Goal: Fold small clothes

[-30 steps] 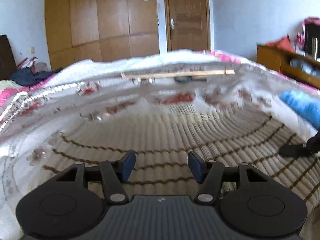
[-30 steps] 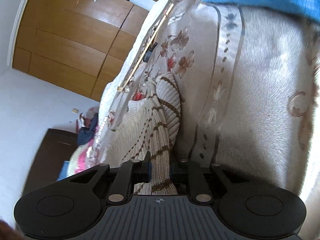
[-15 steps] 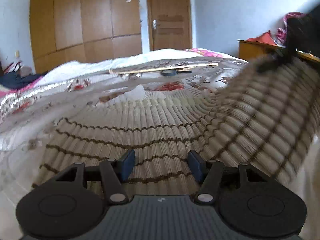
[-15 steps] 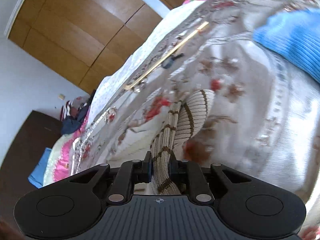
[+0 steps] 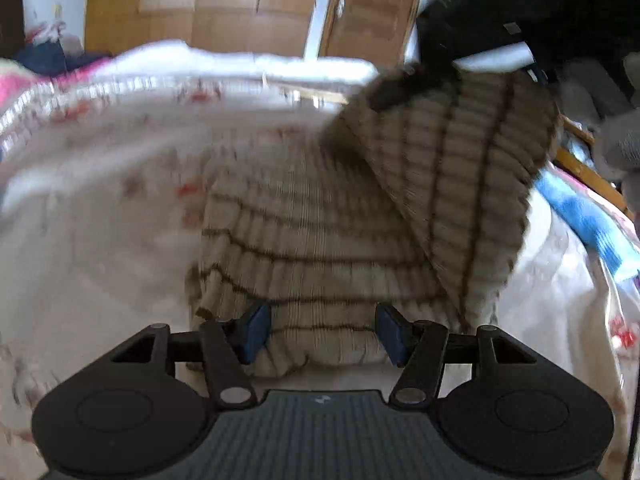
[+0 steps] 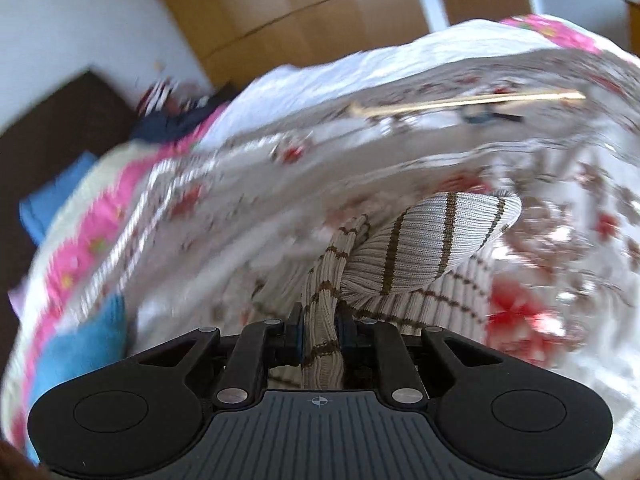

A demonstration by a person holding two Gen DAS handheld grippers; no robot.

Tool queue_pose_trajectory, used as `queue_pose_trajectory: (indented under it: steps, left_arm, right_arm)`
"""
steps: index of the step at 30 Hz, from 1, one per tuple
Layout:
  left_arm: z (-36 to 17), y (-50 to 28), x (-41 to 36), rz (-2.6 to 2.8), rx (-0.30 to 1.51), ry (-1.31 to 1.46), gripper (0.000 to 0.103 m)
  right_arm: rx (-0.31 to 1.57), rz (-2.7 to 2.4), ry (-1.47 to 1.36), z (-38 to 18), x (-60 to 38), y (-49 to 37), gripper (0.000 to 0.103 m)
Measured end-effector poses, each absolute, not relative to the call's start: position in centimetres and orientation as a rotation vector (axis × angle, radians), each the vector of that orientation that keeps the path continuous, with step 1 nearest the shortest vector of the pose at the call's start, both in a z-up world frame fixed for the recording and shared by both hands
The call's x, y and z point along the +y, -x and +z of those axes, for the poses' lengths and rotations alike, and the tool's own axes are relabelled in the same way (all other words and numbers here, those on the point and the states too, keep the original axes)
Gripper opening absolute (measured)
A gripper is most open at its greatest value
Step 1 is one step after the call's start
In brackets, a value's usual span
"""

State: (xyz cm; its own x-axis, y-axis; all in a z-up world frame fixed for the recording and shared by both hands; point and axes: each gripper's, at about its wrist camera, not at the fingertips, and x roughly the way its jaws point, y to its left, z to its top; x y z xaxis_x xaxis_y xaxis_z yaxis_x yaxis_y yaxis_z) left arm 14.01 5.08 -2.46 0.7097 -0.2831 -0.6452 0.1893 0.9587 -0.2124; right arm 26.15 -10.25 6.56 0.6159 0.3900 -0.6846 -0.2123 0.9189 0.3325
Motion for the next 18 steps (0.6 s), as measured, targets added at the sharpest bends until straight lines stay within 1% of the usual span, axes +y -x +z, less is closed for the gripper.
queue_pose_trajectory:
  steps: [6,8,9,11,14,17,18]
  left_arm:
    - [-2.3,-14.4,6.3,-0.295,0.756,0.207,0.068]
    - [-2.4,-14.2,6.8,-0.311,0.765,0.228,0.068]
    - [-2.4,-14.1,7.0,-0.316,0.767,0.239,0.068]
    - [-2.4,-14.2,7.5,-0.323,0.773,0.269,0.068]
    - [-2.5,-14.3,8.2,-0.331,0.779,0.313,0.068]
    - [-2.3,-13.8,9.0,-0.343,0.769,0.358,0.068]
    - [-2.1,-13.5,9.2,-0.347,0.758,0.368,0.068]
  right_arm:
    - [0.868,0.384,0.013,4.3,-3.1,-25.0,0.015]
    - [0.87,0.394,0.088,3.6,-1.5,-24.6,0.016]
    - [0.874,0.404,0.117,3.3,-0.9,-24.5,0.019]
    - [0.894,0.421,0.169,2.7,-0.1,-24.5,0.019]
    - [0.879,0.42,0.217,2.6,0.6,-24.0,0.021]
    - [0.89,0.43,0.205,2.8,0.5,-23.9,0.022]
    - [0.903,0.44,0.185,3.0,0.3,-24.0,0.028]
